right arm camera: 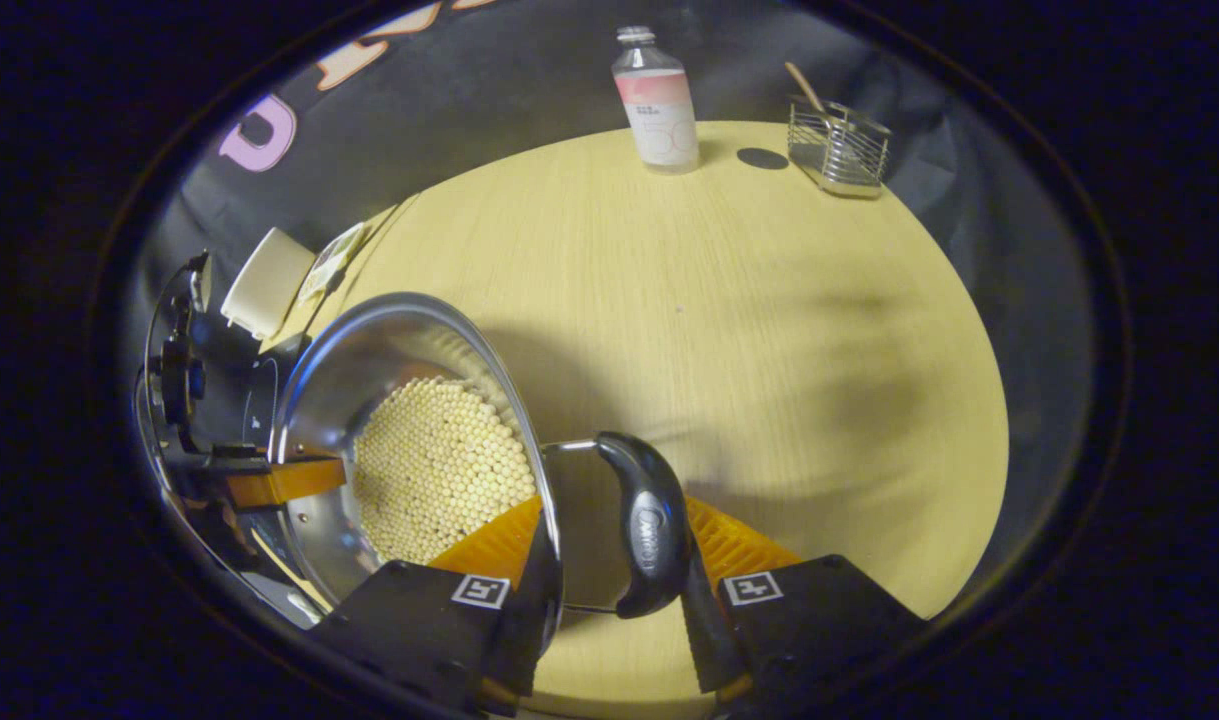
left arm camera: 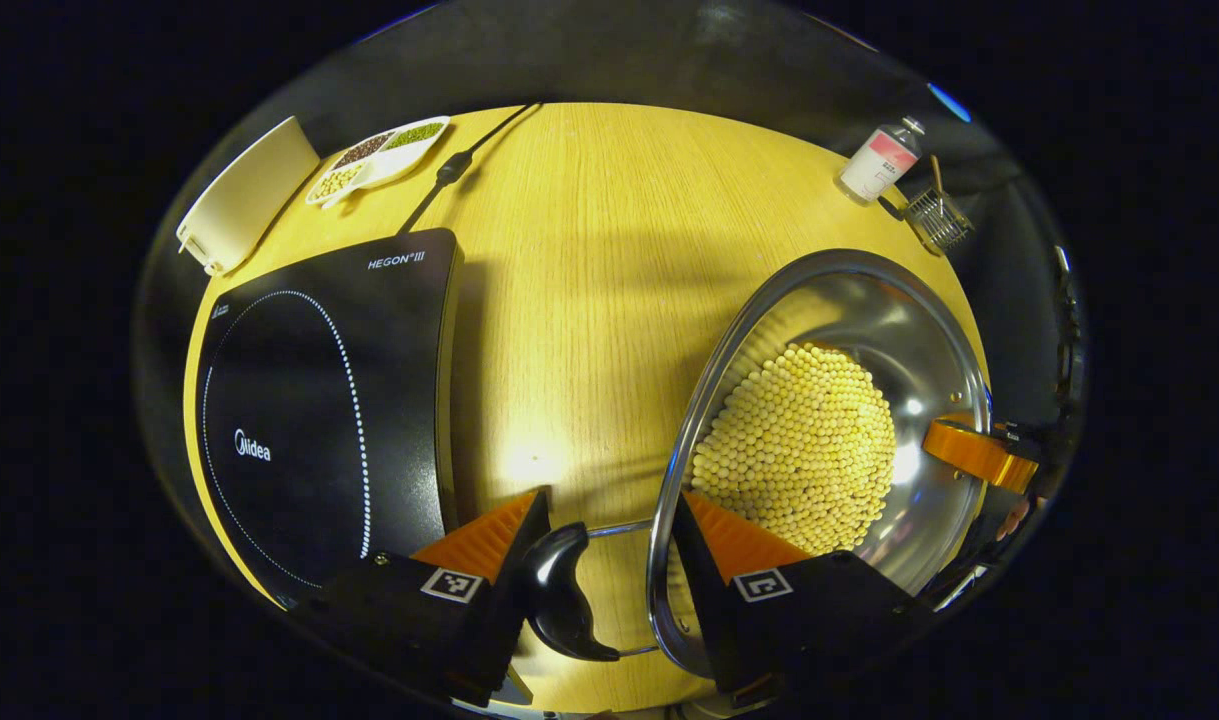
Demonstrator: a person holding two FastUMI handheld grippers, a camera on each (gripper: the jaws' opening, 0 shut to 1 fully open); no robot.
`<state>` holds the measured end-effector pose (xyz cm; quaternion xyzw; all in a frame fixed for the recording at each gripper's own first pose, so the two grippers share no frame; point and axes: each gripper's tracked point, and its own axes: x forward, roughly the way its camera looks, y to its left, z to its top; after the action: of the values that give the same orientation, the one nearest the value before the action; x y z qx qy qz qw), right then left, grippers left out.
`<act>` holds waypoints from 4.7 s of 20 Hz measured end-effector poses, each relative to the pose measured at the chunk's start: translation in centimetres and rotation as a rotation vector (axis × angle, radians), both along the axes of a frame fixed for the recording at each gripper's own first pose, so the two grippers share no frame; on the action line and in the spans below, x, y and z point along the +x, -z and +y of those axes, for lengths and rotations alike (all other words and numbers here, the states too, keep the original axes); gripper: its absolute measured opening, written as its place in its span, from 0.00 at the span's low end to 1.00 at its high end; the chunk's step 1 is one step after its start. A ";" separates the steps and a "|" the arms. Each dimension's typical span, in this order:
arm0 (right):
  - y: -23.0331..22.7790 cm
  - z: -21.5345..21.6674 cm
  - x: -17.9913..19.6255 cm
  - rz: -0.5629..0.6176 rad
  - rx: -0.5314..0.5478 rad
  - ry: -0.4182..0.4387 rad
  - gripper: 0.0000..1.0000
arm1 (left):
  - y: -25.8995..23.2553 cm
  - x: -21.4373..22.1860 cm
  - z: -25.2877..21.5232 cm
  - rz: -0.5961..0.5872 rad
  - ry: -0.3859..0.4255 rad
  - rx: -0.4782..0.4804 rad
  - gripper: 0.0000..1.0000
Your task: First push the handle of the pot to place it horizontally, then grasp the pot with both hands and set it on the induction cooktop.
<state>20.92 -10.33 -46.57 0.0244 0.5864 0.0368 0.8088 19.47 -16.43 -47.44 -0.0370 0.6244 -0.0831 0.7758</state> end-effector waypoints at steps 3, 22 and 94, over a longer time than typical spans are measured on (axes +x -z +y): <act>-0.2 -0.6 0.8 -0.015 -0.038 -0.029 0.76 | 0.0 0.0 -0.3 -0.001 0.006 -0.005 0.77; -2.2 0.8 0.4 0.045 0.060 -0.020 0.49 | -2.9 -0.3 0.6 -0.019 0.025 -0.060 0.63; -9.8 33.5 0.8 -0.273 0.160 0.072 0.94 | -12.8 4.3 34.5 -0.619 -0.033 0.036 0.90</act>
<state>21.75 23.15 -36.80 0.1046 0.4648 0.0576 0.8773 23.80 18.02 -34.63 -0.0063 0.3593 -0.0668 0.9308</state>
